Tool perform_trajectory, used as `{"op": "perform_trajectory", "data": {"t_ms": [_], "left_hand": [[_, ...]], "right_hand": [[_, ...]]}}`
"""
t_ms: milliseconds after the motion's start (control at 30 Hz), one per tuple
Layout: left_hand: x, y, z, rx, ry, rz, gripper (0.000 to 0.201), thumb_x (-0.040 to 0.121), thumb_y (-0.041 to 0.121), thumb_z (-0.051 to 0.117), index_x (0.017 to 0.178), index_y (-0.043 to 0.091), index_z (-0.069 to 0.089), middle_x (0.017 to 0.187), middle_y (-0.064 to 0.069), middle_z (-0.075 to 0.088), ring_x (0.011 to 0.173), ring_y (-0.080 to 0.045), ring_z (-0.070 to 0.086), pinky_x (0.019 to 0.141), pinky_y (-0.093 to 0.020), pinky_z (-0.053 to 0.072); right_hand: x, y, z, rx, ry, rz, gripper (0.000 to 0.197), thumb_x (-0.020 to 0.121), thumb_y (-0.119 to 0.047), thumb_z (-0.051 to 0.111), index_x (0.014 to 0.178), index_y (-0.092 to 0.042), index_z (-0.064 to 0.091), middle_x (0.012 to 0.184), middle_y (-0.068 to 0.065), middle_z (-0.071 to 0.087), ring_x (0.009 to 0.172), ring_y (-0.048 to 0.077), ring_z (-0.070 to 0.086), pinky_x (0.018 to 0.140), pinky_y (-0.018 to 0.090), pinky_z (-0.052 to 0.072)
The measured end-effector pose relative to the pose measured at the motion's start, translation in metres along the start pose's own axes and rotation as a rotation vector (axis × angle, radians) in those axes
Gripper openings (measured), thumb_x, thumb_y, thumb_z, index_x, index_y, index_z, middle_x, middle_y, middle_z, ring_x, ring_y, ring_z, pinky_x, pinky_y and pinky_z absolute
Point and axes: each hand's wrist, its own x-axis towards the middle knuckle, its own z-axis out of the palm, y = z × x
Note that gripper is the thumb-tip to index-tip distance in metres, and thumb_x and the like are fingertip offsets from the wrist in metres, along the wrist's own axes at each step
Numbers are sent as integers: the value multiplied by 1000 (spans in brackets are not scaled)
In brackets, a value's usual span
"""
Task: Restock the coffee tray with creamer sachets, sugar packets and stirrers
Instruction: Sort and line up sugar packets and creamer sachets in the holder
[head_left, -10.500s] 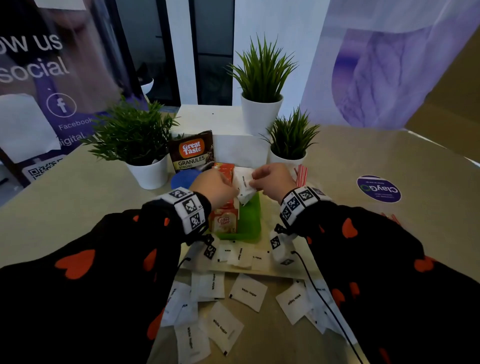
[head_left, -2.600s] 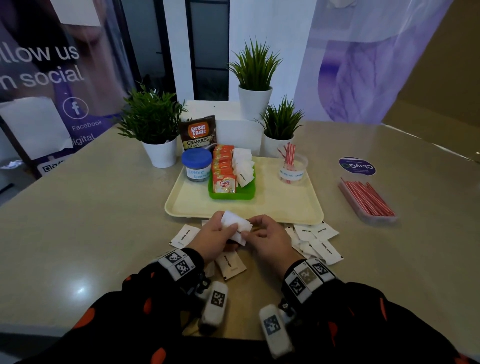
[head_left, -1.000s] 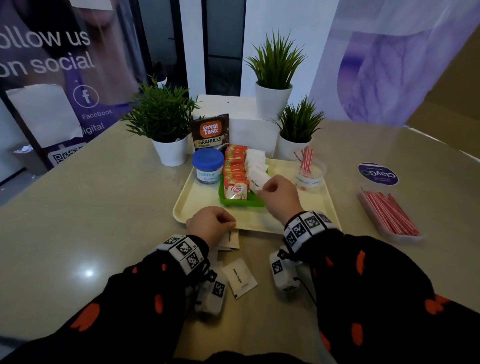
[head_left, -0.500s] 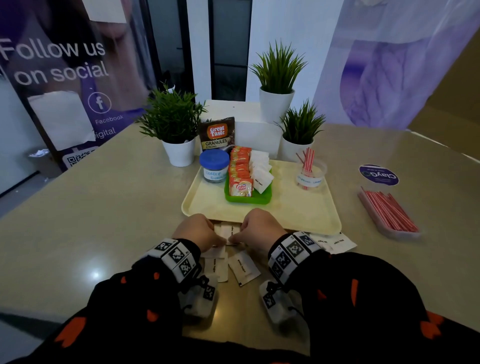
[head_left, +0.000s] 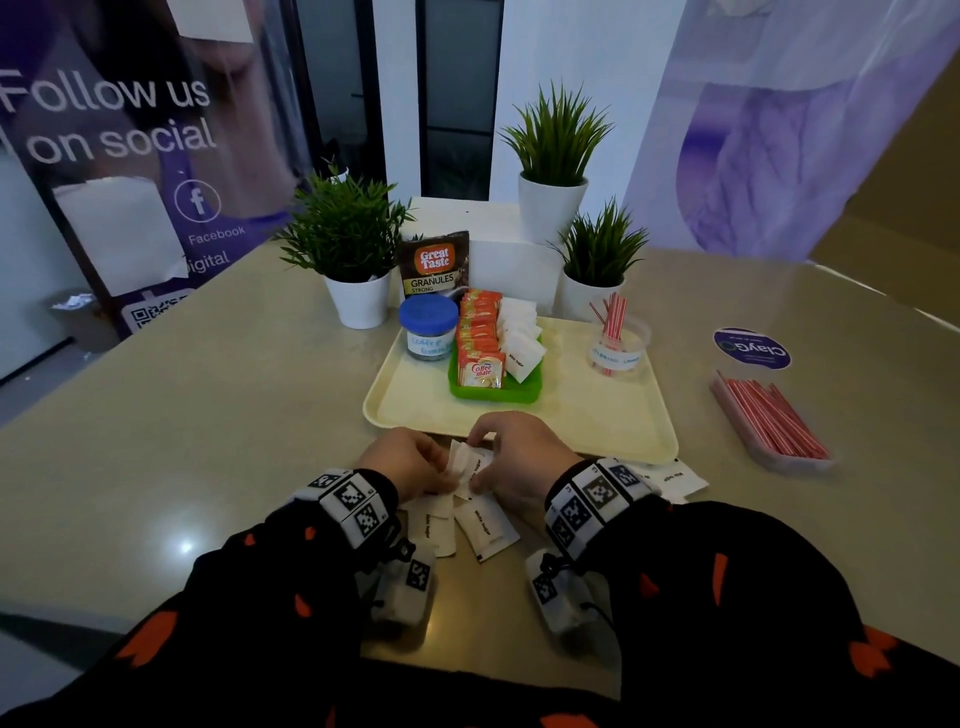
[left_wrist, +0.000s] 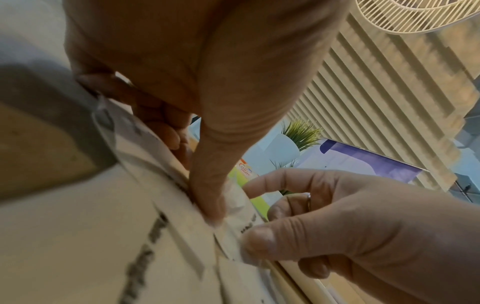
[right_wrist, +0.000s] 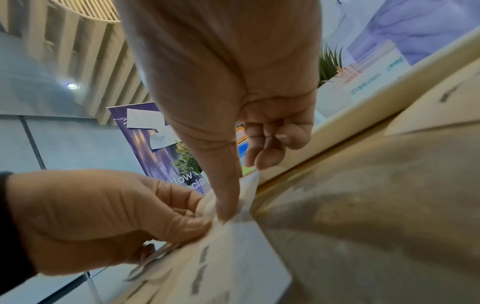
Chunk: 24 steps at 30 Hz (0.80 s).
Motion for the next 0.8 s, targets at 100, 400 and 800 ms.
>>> {"op": "perform_trajectory", "data": {"t_ms": [100, 400, 800], "left_hand": [[-2, 2, 2, -27, -11, 38, 21, 70, 20, 90, 85, 20, 75, 80, 5, 71, 69, -8, 64, 66, -21, 53], [2, 2, 10, -41, -18, 68, 31, 70, 16, 89, 93, 17, 69, 89, 2, 70, 76, -12, 67, 74, -28, 60], [14, 6, 14, 86, -1, 19, 27, 70, 31, 89, 86, 27, 68, 96, 4, 68, 92, -15, 66, 89, -36, 57]], "right_hand": [[2, 5, -6, 23, 34, 1, 39, 66, -19, 93, 96, -24, 68, 93, -3, 58, 84, 16, 57, 58, 25, 39], [9, 19, -34, 104, -68, -43, 21, 74, -12, 88, 80, -12, 69, 71, -1, 67, 63, 12, 62, 63, 31, 56], [67, 46, -72, 733, 352, 205, 11, 91, -4, 71, 86, -11, 64, 77, 9, 66, 58, 16, 59, 50, 27, 46]]}}
